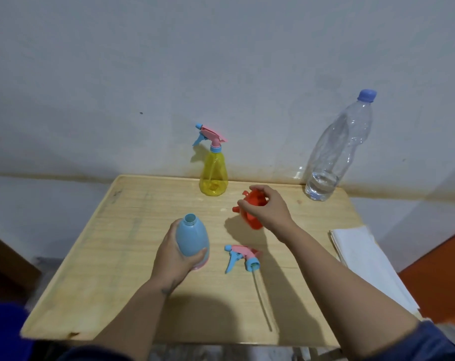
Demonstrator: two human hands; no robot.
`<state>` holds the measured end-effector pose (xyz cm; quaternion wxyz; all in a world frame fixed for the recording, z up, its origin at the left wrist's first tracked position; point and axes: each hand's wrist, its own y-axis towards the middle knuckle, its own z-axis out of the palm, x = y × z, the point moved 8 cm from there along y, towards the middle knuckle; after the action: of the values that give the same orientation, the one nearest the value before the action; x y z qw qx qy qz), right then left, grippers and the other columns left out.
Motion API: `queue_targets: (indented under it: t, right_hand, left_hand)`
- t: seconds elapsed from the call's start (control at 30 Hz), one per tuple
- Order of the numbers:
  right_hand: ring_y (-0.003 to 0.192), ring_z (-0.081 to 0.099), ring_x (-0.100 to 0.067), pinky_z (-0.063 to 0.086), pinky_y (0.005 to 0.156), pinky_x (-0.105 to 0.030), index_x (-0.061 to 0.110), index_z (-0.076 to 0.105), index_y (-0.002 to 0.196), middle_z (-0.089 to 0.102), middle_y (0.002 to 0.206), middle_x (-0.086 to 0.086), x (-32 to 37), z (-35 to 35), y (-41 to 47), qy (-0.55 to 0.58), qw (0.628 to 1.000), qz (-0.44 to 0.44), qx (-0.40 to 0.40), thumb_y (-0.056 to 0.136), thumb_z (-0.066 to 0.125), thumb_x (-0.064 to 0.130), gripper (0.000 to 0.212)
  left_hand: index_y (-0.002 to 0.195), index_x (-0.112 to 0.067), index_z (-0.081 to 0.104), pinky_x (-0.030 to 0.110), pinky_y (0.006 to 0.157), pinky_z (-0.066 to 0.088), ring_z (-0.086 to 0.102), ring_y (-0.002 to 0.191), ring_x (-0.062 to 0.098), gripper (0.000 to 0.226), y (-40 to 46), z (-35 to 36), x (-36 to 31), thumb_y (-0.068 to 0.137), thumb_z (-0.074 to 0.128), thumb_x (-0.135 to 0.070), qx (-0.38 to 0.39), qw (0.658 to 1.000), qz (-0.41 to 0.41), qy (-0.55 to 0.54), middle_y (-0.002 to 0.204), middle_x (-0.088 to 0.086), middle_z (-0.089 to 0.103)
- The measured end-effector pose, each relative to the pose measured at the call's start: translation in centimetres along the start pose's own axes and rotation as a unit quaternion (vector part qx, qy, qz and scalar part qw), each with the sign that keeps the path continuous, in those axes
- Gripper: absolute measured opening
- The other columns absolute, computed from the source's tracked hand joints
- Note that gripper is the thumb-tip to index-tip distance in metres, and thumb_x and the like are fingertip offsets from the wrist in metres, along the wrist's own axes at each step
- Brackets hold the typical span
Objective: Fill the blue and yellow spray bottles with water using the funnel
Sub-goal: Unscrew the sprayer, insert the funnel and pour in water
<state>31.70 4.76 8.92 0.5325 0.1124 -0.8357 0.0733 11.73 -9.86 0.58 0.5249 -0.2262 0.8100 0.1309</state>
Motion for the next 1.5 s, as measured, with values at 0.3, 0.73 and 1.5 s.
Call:
queue_targets:
  t: [0.3,0.73,1.5]
  right_hand:
    - [0.105,0.053,-0.013,0.048,0.084,-0.025,0.022,0.054,0.129,0.054,0.120,0.006,10.7,3.8,-4.6,-0.077,0.991,-0.089,0.063,0.071,0.080,0.042,0.067]
    - [0.120,0.051,-0.019,0.047,0.091,-0.031,0.018,0.049,0.137,0.050,0.133,-0.001,11.7,8.9,-6.1,-0.226,0.965,-0.091,0.094,0.070,0.076,0.056,0.082]
    - [0.123,0.051,-0.025,0.036,0.090,-0.032,0.013,0.055,0.130,0.058,0.134,-0.009,6.9,3.5,-6.3,-0.178,0.984,0.010,0.001,0.096,0.033,0.057,0.059]
  left_hand:
    - [0.137,-0.039,0.030,0.037,0.089,0.051,0.053,0.107,0.016,0.104,0.1,-1.1,-0.9,0.052,0.089,-0.046,0.041,0.999,0.014,0.026,0.122,-0.013,0.047]
    - [0.122,-0.033,0.047,0.026,0.074,0.048,0.059,0.100,0.017,0.067,0.2,-1.1,-0.8,0.065,0.084,-0.035,0.047,0.998,0.015,0.036,0.110,-0.007,0.061]
    - [0.142,-0.033,0.024,0.044,0.093,0.052,0.057,0.115,0.021,0.119,-0.4,-1.4,-1.0,0.043,0.089,-0.046,0.100,0.995,0.006,0.028,0.129,-0.004,0.053]
